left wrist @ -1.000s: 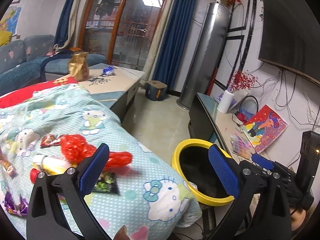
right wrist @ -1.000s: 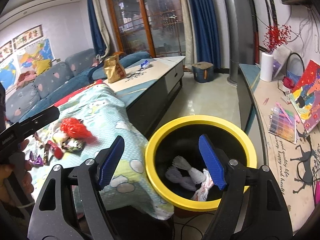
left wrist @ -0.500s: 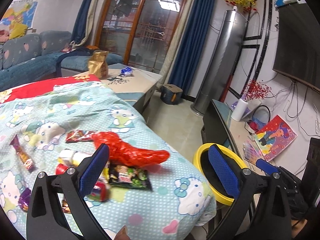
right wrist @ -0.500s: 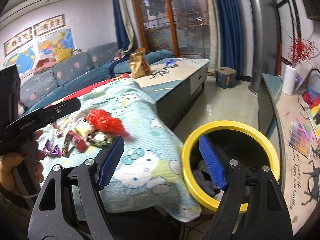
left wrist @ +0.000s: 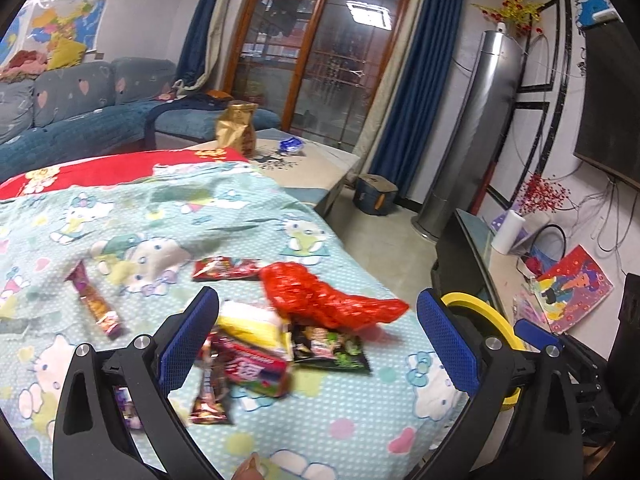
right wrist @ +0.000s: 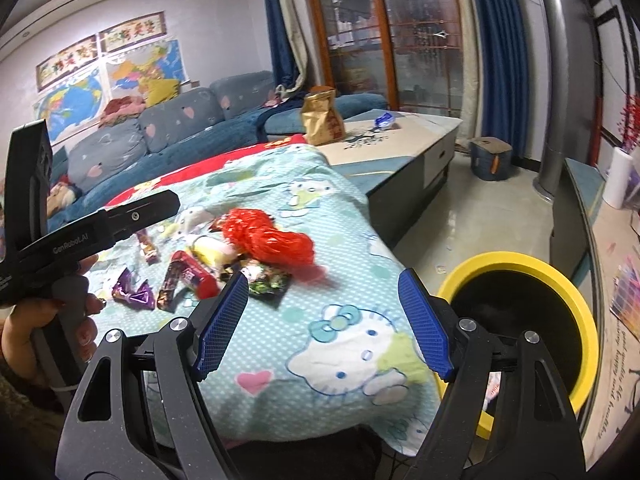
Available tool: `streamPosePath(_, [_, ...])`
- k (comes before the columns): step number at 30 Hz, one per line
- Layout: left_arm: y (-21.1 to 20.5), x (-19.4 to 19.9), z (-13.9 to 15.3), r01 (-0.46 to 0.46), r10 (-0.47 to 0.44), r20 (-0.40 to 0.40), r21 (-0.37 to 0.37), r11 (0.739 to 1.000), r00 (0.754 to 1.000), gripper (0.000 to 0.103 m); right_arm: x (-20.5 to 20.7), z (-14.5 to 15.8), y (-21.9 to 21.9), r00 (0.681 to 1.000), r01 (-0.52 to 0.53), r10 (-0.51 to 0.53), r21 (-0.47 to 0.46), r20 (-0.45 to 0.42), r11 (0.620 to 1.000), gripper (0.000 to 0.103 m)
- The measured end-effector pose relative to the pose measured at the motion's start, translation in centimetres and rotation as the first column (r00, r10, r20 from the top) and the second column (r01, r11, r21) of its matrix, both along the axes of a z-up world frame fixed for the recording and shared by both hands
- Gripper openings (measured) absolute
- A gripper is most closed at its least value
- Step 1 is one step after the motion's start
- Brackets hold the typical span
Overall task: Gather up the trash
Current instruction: 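Move both grippers back toward the red bag and candy wrappers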
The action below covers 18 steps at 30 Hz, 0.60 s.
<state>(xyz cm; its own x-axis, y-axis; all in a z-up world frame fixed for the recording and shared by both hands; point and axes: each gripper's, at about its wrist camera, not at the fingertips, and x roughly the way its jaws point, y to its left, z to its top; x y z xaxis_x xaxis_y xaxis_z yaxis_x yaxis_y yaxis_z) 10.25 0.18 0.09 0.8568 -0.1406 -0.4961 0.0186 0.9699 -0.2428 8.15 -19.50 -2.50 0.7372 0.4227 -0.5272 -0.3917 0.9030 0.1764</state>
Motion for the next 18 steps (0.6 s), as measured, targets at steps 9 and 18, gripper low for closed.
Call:
streamPosePath(9, [3.1, -0.9, -0.6, -0.065, 0.065, -0.021, 0.010, 0.998, 0.998, 0.096, 1.6, 0.4, 2.7, 0.998, -0.070, 0.070, -0.021, 0.000, 0.997, 0.070])
streamPosePath(18, [5.5, -1.5, -1.9, -0.092, 0.093, -0.067, 0.020, 0.996, 0.993, 0.096, 3.8, 0.4, 5.0, 0.992, -0.123, 0.123, -0.044, -0.015, 0.991, 0.073])
